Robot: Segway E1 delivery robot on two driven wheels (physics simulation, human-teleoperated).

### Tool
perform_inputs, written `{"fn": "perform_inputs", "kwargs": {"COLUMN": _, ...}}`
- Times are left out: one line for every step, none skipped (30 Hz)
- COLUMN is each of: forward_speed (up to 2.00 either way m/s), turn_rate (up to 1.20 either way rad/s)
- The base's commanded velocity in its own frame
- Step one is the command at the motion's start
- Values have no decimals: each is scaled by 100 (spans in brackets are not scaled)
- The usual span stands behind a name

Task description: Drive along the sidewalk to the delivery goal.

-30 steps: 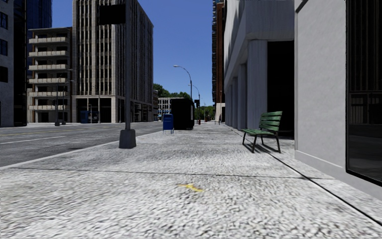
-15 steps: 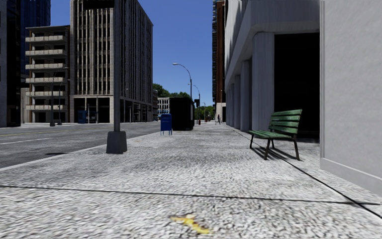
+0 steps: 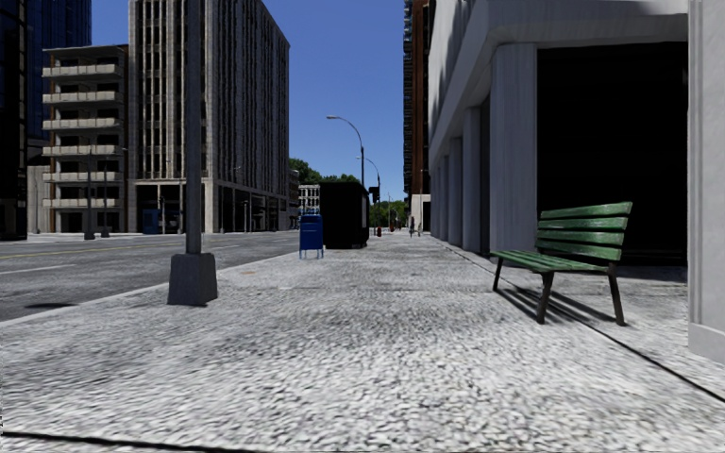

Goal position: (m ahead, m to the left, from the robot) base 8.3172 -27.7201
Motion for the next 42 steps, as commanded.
{"fn": "perform_inputs", "kwargs": {"forward_speed": 155, "turn_rate": 0}}
{"fn": "perform_inputs", "kwargs": {"forward_speed": 155, "turn_rate": 0}}
{"fn": "perform_inputs", "kwargs": {"forward_speed": 155, "turn_rate": 0}}
{"fn": "perform_inputs", "kwargs": {"forward_speed": 155, "turn_rate": 0}}
{"fn": "perform_inputs", "kwargs": {"forward_speed": 155, "turn_rate": 0}}
{"fn": "perform_inputs", "kwargs": {"forward_speed": 155, "turn_rate": 0}}
{"fn": "perform_inputs", "kwargs": {"forward_speed": 155, "turn_rate": 0}}
{"fn": "perform_inputs", "kwargs": {"forward_speed": 155, "turn_rate": 0}}
{"fn": "perform_inputs", "kwargs": {"forward_speed": 155, "turn_rate": 0}}
{"fn": "perform_inputs", "kwargs": {"forward_speed": 155, "turn_rate": 0}}
{"fn": "perform_inputs", "kwargs": {"forward_speed": 155, "turn_rate": 0}}
{"fn": "perform_inputs", "kwargs": {"forward_speed": 155, "turn_rate": 0}}
{"fn": "perform_inputs", "kwargs": {"forward_speed": 155, "turn_rate": 0}}
{"fn": "perform_inputs", "kwargs": {"forward_speed": 155, "turn_rate": 0}}
{"fn": "perform_inputs", "kwargs": {"forward_speed": 155, "turn_rate": 0}}
{"fn": "perform_inputs", "kwargs": {"forward_speed": 155, "turn_rate": 0}}
{"fn": "perform_inputs", "kwargs": {"forward_speed": 155, "turn_rate": 0}}
{"fn": "perform_inputs", "kwargs": {"forward_speed": 155, "turn_rate": 0}}
{"fn": "perform_inputs", "kwargs": {"forward_speed": 155, "turn_rate": 0}}
{"fn": "perform_inputs", "kwargs": {"forward_speed": 155, "turn_rate": 0}}
{"fn": "perform_inputs", "kwargs": {"forward_speed": 155, "turn_rate": 0}}
{"fn": "perform_inputs", "kwargs": {"forward_speed": 155, "turn_rate": 0}}
{"fn": "perform_inputs", "kwargs": {"forward_speed": 155, "turn_rate": 0}}
{"fn": "perform_inputs", "kwargs": {"forward_speed": 155, "turn_rate": 0}}
{"fn": "perform_inputs", "kwargs": {"forward_speed": 155, "turn_rate": 0}}
{"fn": "perform_inputs", "kwargs": {"forward_speed": 155, "turn_rate": 0}}
{"fn": "perform_inputs", "kwargs": {"forward_speed": 155, "turn_rate": 0}}
{"fn": "perform_inputs", "kwargs": {"forward_speed": 155, "turn_rate": 0}}
{"fn": "perform_inputs", "kwargs": {"forward_speed": 155, "turn_rate": 0}}
{"fn": "perform_inputs", "kwargs": {"forward_speed": 155, "turn_rate": 0}}
{"fn": "perform_inputs", "kwargs": {"forward_speed": 155, "turn_rate": 0}}
{"fn": "perform_inputs", "kwargs": {"forward_speed": 155, "turn_rate": 0}}
{"fn": "perform_inputs", "kwargs": {"forward_speed": 155, "turn_rate": 0}}
{"fn": "perform_inputs", "kwargs": {"forward_speed": 155, "turn_rate": 0}}
{"fn": "perform_inputs", "kwargs": {"forward_speed": 155, "turn_rate": 0}}
{"fn": "perform_inputs", "kwargs": {"forward_speed": 155, "turn_rate": 0}}
{"fn": "perform_inputs", "kwargs": {"forward_speed": 155, "turn_rate": 0}}
{"fn": "perform_inputs", "kwargs": {"forward_speed": 155, "turn_rate": 0}}
{"fn": "perform_inputs", "kwargs": {"forward_speed": 155, "turn_rate": 0}}
{"fn": "perform_inputs", "kwargs": {"forward_speed": 155, "turn_rate": 0}}
{"fn": "perform_inputs", "kwargs": {"forward_speed": 155, "turn_rate": 0}}
{"fn": "perform_inputs", "kwargs": {"forward_speed": 155, "turn_rate": 0}}
